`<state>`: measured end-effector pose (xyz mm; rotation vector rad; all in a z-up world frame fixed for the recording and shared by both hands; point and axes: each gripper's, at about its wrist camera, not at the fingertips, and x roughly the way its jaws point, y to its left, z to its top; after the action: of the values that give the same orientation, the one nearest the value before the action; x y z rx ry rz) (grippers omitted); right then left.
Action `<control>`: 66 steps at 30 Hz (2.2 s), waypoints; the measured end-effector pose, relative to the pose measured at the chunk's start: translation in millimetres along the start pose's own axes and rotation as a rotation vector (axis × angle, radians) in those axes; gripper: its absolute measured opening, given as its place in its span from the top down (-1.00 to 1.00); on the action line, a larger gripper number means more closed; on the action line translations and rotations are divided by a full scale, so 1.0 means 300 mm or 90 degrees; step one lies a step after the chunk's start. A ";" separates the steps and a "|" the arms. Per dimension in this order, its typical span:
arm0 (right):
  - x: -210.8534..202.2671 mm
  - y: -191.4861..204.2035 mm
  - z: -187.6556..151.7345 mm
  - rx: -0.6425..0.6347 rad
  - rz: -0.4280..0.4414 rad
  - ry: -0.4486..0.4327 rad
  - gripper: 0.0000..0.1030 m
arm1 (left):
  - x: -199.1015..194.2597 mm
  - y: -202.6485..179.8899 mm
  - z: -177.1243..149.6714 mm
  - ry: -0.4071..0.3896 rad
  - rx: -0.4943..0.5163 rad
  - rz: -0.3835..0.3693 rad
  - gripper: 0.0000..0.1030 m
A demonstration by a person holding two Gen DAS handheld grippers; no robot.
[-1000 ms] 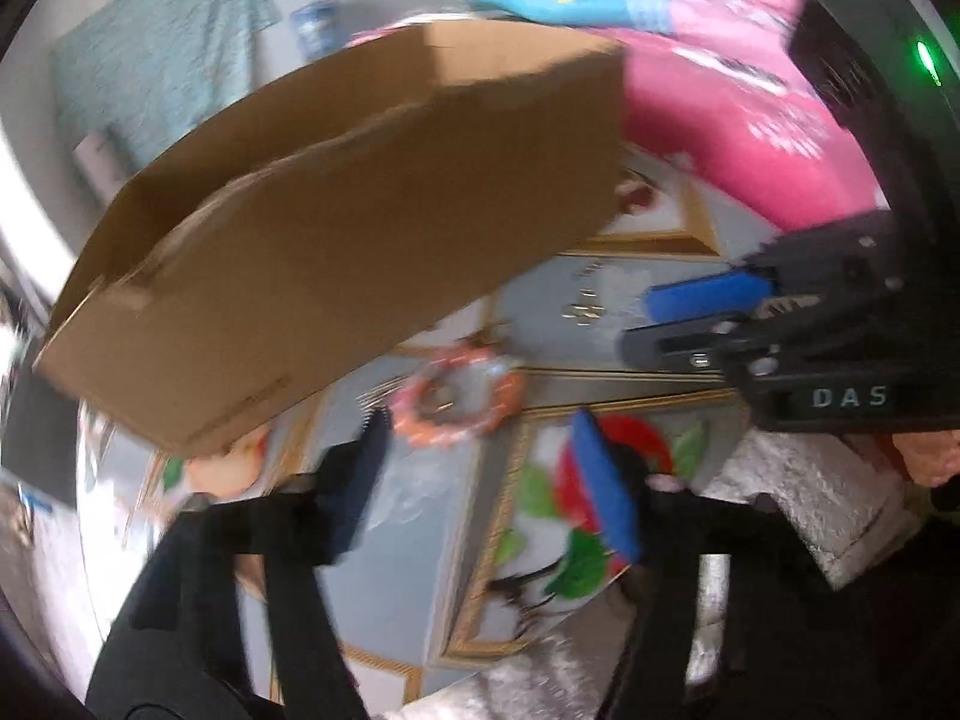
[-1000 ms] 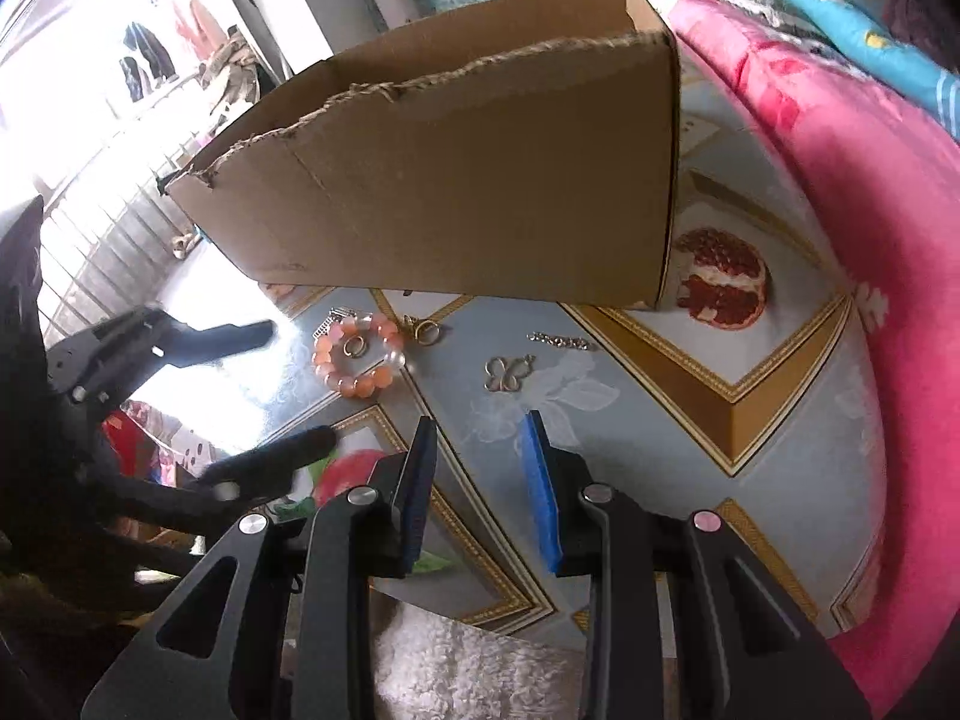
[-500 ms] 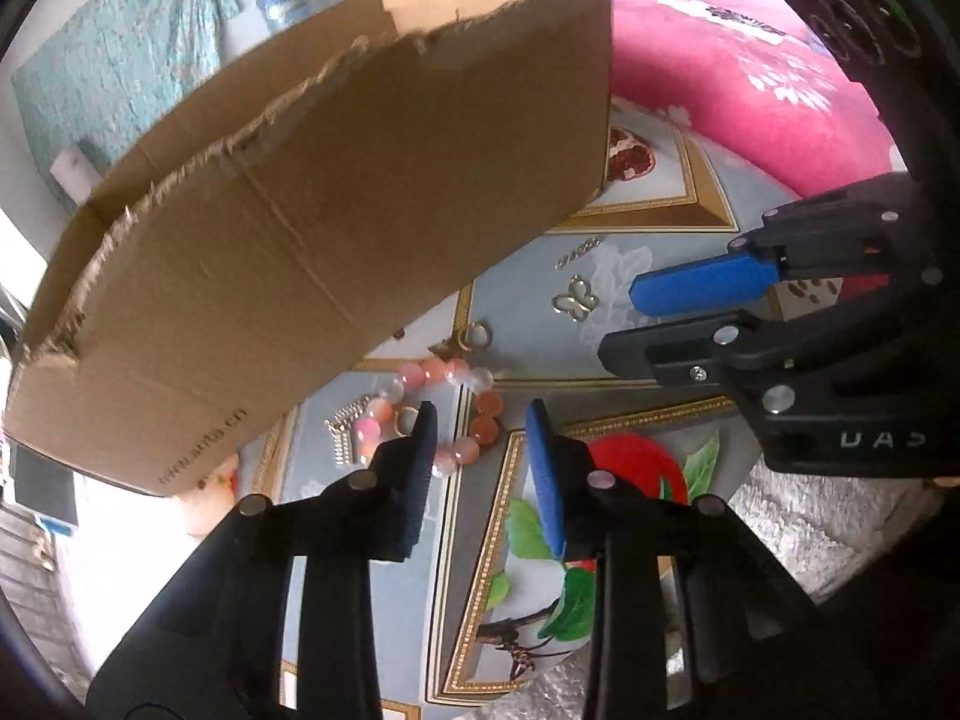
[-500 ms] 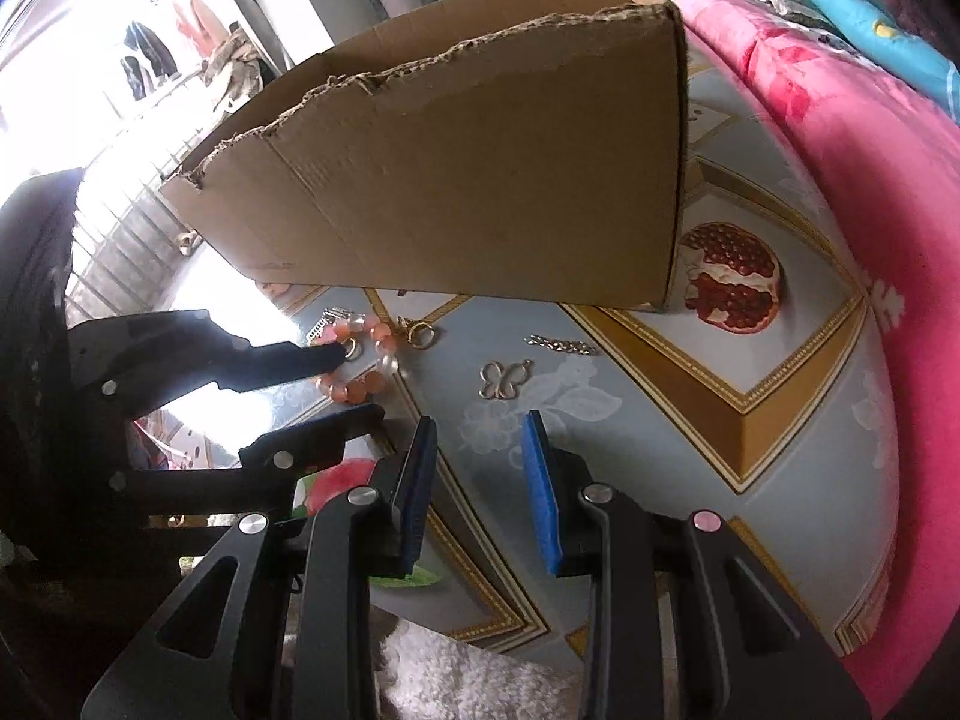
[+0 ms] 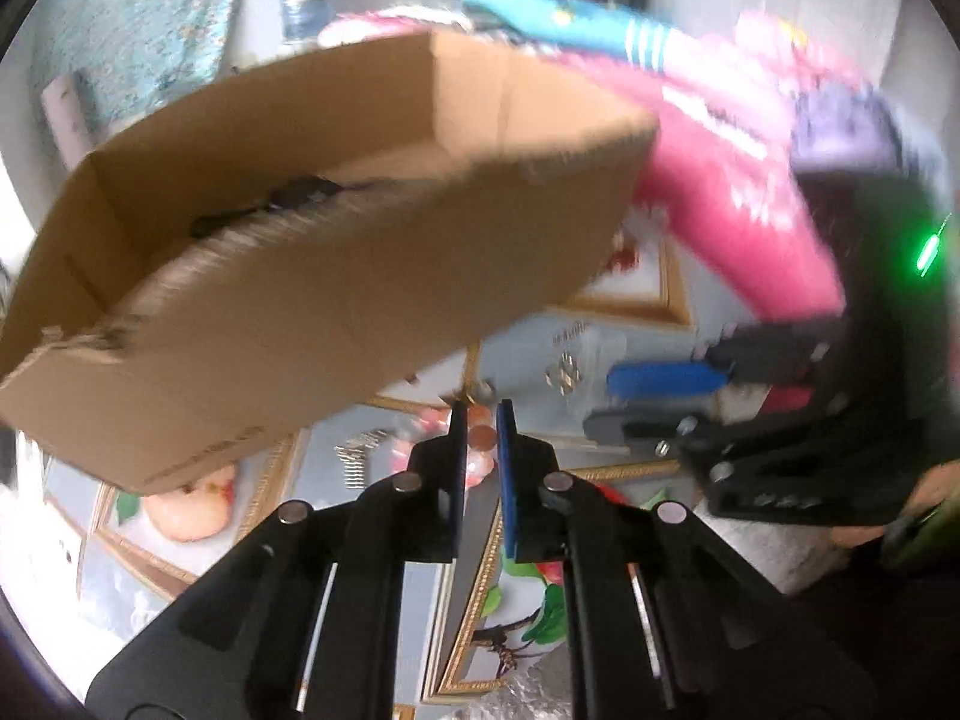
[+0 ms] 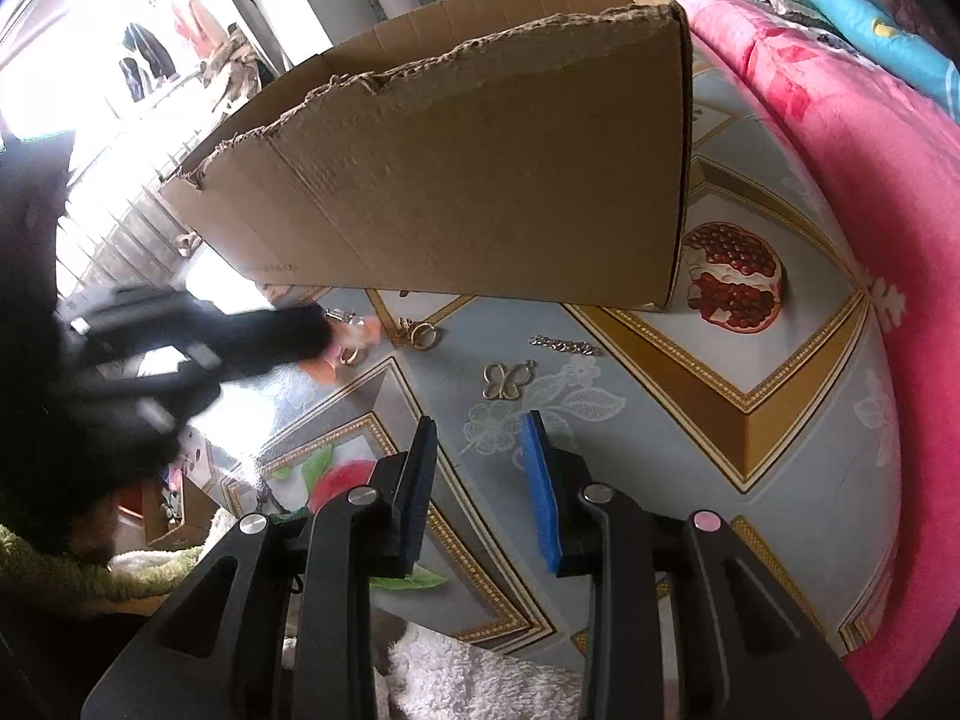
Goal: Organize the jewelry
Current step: 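Swing both open tools over the table toward the metal trinkets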
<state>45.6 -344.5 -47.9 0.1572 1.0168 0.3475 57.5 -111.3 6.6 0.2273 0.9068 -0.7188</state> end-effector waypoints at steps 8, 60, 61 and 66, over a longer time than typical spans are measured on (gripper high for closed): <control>0.008 0.025 0.011 -0.009 -0.015 0.013 0.43 | -0.103 0.294 -0.105 -0.039 -0.274 -0.094 0.83; 0.023 0.109 -0.008 -0.037 -0.038 0.038 0.46 | 0.016 0.210 -0.162 -0.009 -0.160 -0.065 -0.08; 0.022 0.104 -0.004 -0.038 -0.039 0.036 0.46 | 0.013 0.222 -0.163 -0.009 -0.165 -0.054 -0.08; 0.008 0.082 0.005 -0.039 -0.072 0.020 0.32 | 0.002 0.265 -0.163 -0.011 -0.195 -0.028 -0.47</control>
<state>42.9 -320.7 -42.0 0.0389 1.0398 0.2787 78.6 -29.3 -32.6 -0.0709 0.9948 -0.6119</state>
